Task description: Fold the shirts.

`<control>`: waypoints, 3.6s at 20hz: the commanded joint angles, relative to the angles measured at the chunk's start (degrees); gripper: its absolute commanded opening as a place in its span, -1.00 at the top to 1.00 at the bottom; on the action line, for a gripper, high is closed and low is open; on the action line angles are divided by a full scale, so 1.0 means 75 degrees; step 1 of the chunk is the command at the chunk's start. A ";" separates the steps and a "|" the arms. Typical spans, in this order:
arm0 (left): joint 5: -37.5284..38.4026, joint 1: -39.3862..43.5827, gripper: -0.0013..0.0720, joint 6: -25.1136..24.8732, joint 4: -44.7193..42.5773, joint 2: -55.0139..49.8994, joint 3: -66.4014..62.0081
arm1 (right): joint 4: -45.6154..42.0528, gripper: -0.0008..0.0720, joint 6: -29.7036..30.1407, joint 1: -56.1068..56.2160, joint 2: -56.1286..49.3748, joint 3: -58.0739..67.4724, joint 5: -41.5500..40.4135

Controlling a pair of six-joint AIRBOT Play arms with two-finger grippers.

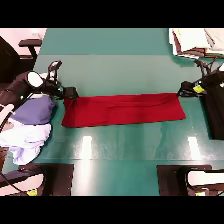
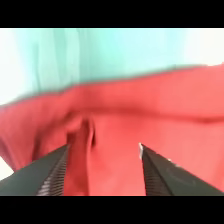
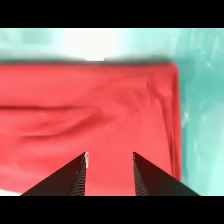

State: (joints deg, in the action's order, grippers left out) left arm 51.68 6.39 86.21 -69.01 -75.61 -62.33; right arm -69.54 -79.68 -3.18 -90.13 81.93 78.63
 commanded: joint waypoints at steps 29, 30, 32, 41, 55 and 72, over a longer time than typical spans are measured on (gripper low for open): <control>-0.0393 0.3413 0.89 0.0516 0.1894 -0.3943 -0.3520 | 0.4144 0.94 0.1078 -0.0294 0.0851 0.1017 0.1003; -0.0347 0.3518 0.89 0.0525 0.1897 -0.4132 -0.3754 | 0.4199 0.94 0.1043 -0.0023 0.1040 0.1224 0.1005; -0.0256 0.3687 0.89 0.0624 0.1891 -0.4392 -0.4030 | 0.4377 0.94 0.0848 0.0460 0.1282 0.1530 0.0988; 0.0058 0.3593 0.89 0.0933 0.1778 -0.4526 -0.4226 | 0.4937 0.94 0.0682 0.2247 0.1341 0.2072 0.0571; 0.1268 -0.0184 0.89 0.0903 -0.1786 0.0985 -0.4363 | 0.4931 -0.45 0.1378 0.7166 -0.0714 0.2072 -0.1763; 0.1961 -0.0178 0.89 0.0697 -0.1055 0.1151 -0.4299 | 0.3535 -0.67 0.0810 0.2232 -0.1090 -0.0833 -0.0842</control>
State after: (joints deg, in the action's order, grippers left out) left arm 65.21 4.25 92.64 -78.72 -66.08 -94.63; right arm -45.28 -73.06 18.20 -95.11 77.41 71.92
